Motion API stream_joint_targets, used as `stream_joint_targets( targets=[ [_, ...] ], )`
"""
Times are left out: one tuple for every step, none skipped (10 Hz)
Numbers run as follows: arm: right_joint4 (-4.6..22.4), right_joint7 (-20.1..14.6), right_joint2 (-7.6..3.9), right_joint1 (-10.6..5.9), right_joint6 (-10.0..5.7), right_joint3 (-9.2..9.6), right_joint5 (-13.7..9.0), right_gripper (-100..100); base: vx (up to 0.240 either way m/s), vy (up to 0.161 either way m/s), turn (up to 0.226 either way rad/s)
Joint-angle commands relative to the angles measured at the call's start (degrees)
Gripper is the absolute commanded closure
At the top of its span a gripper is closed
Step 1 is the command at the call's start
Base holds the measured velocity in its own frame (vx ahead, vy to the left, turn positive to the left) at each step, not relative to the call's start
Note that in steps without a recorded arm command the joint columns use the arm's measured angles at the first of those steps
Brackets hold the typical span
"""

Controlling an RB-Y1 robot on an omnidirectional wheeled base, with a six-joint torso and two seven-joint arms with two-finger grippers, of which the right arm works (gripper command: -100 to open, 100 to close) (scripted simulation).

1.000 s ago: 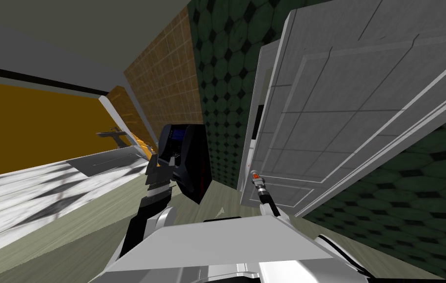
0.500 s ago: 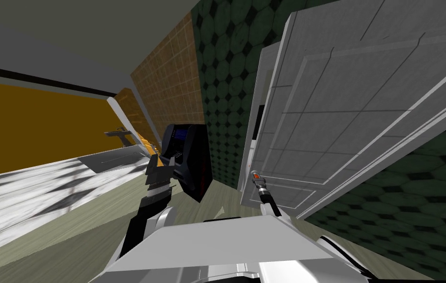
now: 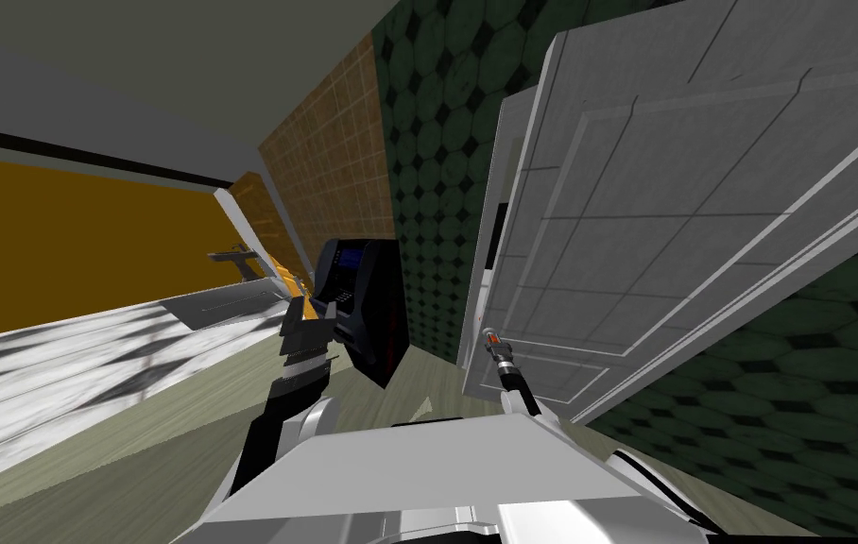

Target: Pull the door open

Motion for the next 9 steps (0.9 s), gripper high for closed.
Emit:
stream_joint_targets(
  targets=[
    [0.89,-2.86,0.28,0.38,0.84,0.65,-0.82,100,-0.018,-0.014,0.046],
    [1.00,-4.66,0.19,0.30,0.78,0.87,-1.31,100,-0.025,-0.013,0.045],
    [1.07,-6.04,0.14,0.25,0.74,1.00,-1.62,100,-0.024,-0.014,0.027],
    [1.18,-7.95,0.06,0.17,0.67,1.21,-2.10,100,-0.019,-0.018,0.041],
    [1.24,-8.90,0.03,0.13,0.64,1.32,-2.34,100,-0.011,-0.020,0.026],
    [1.29,-9.70,-0.01,0.09,0.61,1.41,-2.54,100,-0.005,-0.018,0.020],
    [-0.10,-8.82,-0.52,-0.16,-0.09,0.93,-2.42,100,-0.009,-0.004,-0.001],
    [-0.36,-10.15,-1.28,0.33,-0.65,1.77,-2.09,100,-0.103,0.031,0.117],
    [-0.37,-10.46,-1.47,0.51,-0.73,2.02,-1.99,100,-0.161,0.014,0.115]
  ],
)
